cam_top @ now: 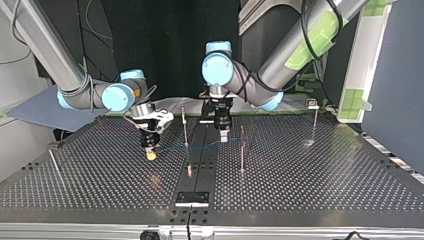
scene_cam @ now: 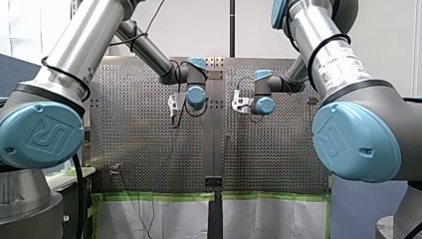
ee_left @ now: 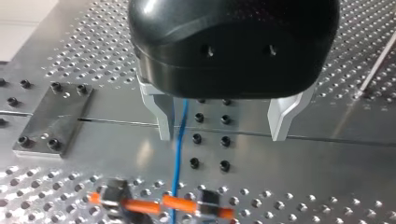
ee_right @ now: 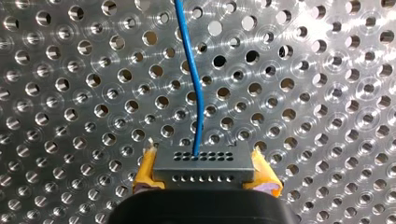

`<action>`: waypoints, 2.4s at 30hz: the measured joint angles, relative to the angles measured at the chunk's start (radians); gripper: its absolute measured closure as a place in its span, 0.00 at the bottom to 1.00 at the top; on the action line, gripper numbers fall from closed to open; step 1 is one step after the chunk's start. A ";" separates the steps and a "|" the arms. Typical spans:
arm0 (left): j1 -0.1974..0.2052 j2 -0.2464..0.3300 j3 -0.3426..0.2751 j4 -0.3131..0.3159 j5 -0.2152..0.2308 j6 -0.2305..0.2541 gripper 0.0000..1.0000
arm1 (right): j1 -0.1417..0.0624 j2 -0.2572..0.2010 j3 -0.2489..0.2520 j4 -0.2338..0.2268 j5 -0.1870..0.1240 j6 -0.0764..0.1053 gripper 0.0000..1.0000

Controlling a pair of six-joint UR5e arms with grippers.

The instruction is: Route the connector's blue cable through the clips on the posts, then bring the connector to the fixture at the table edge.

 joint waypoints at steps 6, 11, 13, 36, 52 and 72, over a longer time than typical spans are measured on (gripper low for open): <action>0.004 0.000 0.000 0.046 -0.002 0.006 0.00 | 0.000 0.000 0.000 -0.002 0.000 0.000 1.00; 0.012 -0.001 0.002 0.055 0.001 0.007 0.00 | 0.000 0.000 0.000 -0.003 0.000 0.000 1.00; 0.015 -0.001 0.005 0.055 0.002 0.008 0.00 | 0.000 0.000 0.000 -0.003 0.000 0.000 1.00; 0.024 -0.069 0.116 -0.047 -0.008 0.014 0.00 | 0.000 0.001 0.000 0.000 -0.001 0.001 1.00; 0.034 -0.069 0.120 -0.043 -0.016 -0.004 0.02 | 0.000 0.001 0.000 0.004 -0.002 0.000 1.00; 0.030 -0.069 0.120 -0.007 -0.024 -0.030 1.00 | 0.000 0.001 0.000 0.006 -0.003 -0.002 1.00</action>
